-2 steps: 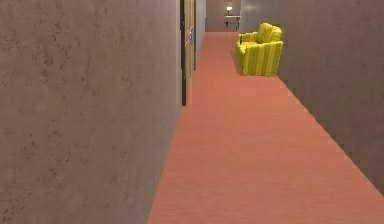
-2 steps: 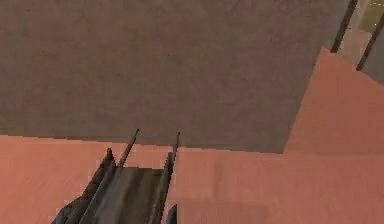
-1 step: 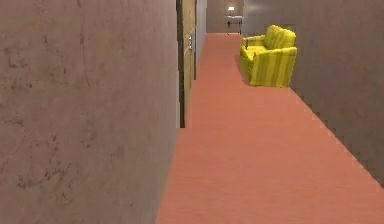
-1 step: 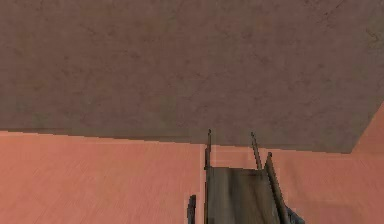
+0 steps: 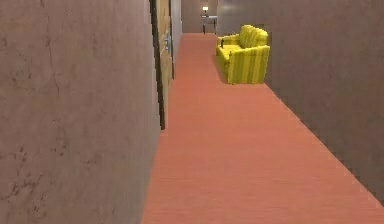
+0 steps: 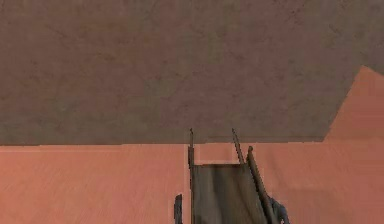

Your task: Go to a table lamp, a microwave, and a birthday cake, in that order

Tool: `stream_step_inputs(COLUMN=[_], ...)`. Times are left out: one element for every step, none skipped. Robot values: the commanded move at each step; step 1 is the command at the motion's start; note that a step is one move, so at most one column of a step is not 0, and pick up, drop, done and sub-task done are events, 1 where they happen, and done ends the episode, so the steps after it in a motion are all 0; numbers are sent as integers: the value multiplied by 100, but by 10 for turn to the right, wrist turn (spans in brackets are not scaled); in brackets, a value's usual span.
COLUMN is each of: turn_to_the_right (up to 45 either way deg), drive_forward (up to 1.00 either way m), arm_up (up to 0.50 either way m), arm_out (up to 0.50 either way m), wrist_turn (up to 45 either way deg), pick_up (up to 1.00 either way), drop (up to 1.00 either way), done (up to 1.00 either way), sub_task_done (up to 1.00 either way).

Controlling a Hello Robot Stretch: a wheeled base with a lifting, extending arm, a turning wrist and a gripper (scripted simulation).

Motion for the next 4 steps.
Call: stream_step_inputs(turn_to_the_right=[0, 0, 0, 0], drive_forward=[100, 100, 100, 100], arm_up=[0, 0, 0, 0], arm_out=[0, 0, 0, 0], wrist_turn=[0, 0, 0, 0], pick_up=[0, 0, 0, 0], drop=[0, 0, 0, 0], done=[0, 0, 0, 0], sub_task_done=[0, 0, 0, 0])
